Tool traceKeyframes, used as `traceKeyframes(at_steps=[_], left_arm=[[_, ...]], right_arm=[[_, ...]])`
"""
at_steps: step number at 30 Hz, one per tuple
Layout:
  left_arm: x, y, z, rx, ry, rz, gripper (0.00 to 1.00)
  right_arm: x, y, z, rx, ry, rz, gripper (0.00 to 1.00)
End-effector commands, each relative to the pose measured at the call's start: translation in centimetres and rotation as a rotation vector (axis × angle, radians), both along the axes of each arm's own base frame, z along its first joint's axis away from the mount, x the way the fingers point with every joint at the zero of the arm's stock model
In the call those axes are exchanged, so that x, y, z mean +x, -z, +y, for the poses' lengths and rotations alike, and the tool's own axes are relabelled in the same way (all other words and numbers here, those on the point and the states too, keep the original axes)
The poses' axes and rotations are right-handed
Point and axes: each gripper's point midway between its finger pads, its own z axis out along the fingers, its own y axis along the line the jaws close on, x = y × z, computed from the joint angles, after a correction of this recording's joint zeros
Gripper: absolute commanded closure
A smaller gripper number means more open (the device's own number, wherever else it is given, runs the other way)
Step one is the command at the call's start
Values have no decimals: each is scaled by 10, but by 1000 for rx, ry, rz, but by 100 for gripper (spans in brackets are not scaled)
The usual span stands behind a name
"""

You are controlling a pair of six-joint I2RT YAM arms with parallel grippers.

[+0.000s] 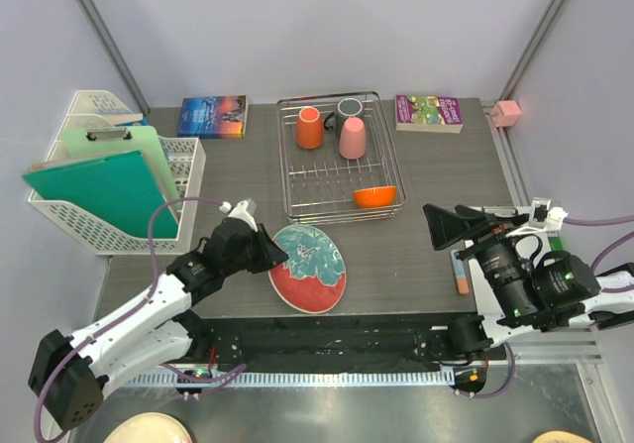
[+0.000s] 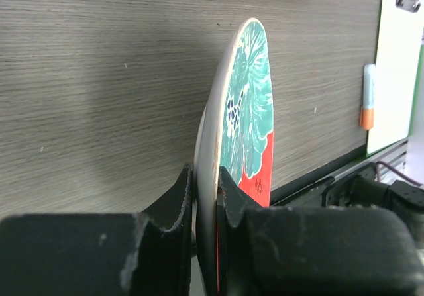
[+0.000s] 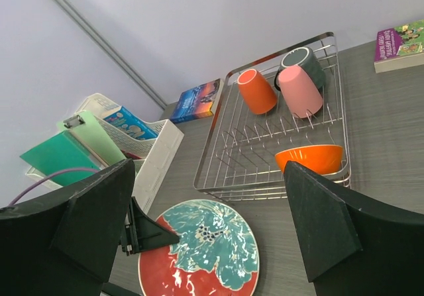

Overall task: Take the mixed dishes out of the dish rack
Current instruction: Place the plate at the center of the board.

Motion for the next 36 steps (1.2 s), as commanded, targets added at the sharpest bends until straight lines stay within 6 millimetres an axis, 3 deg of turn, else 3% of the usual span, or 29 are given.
traceKeyframes(at_steps=[1,7,19,21,22,25,31,36], left_arm=[[17,-46,-31,-242,-10,-93,100],[12,-15,-44,-273,9,4,100],[6,61,-52,-108,31,234,98],[2,69,-51,-72,35,271,89],[3,73,-53,-59,37,282,77],[-4,85,-48,-4,41,326,62],[-9,91,-38,49,28,345,40],[-9,82,-26,117,15,336,23]], right_arm=[[0,8,1,28,21,31,0],[0,15,4,19,33,46,0],[-2,26,16,-41,51,48,0],[-2,28,17,-58,58,48,0],[-2,27,18,-49,56,51,0],[-3,30,20,-64,59,50,1],[-3,34,20,-65,64,53,0],[-2,38,18,-75,76,58,0]])
